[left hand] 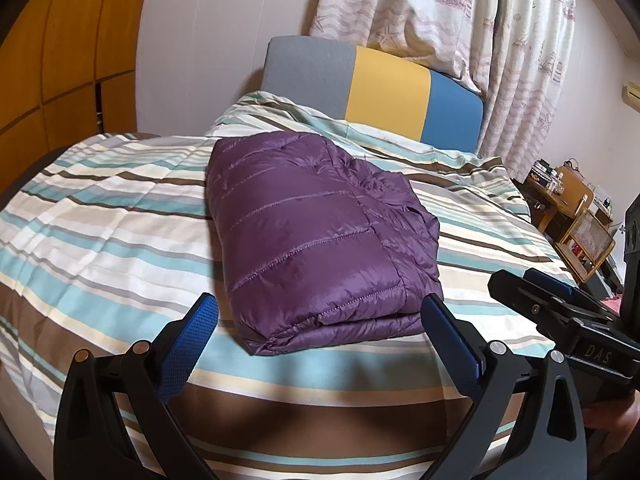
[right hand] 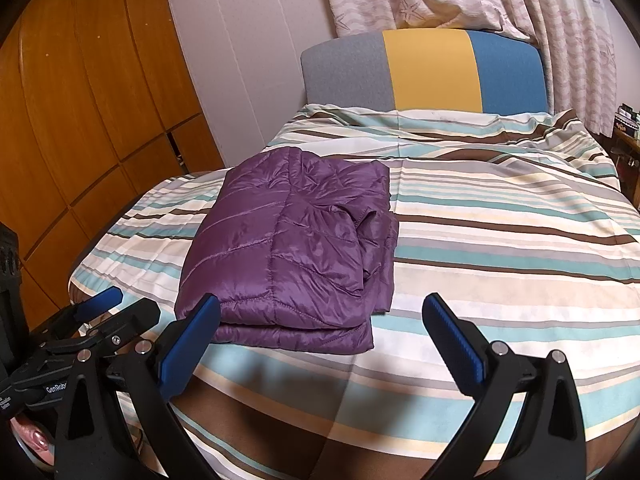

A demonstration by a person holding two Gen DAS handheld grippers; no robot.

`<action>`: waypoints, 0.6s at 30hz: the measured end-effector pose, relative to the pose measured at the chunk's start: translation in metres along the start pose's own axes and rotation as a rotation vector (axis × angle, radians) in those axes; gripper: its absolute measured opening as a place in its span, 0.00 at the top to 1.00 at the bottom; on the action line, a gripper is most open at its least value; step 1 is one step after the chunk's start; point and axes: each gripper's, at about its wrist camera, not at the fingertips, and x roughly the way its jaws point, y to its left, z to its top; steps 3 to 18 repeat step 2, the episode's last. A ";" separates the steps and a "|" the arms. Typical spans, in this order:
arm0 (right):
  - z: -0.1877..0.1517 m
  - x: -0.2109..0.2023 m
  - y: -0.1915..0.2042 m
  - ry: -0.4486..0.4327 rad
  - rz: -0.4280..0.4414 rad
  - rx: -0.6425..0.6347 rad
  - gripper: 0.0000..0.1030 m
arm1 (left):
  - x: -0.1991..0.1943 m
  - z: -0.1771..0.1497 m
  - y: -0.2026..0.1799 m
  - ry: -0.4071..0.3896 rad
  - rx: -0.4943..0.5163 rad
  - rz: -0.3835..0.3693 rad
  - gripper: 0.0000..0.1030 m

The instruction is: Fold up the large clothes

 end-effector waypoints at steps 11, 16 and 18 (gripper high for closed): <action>0.000 0.001 -0.001 0.003 -0.002 0.005 0.02 | 0.003 0.000 0.002 0.008 -0.006 -0.008 0.03; 0.000 0.001 -0.001 0.003 -0.002 0.005 0.02 | 0.003 0.000 0.002 0.008 -0.006 -0.008 0.03; 0.000 0.001 -0.001 0.003 -0.002 0.005 0.02 | 0.003 0.000 0.002 0.008 -0.006 -0.008 0.03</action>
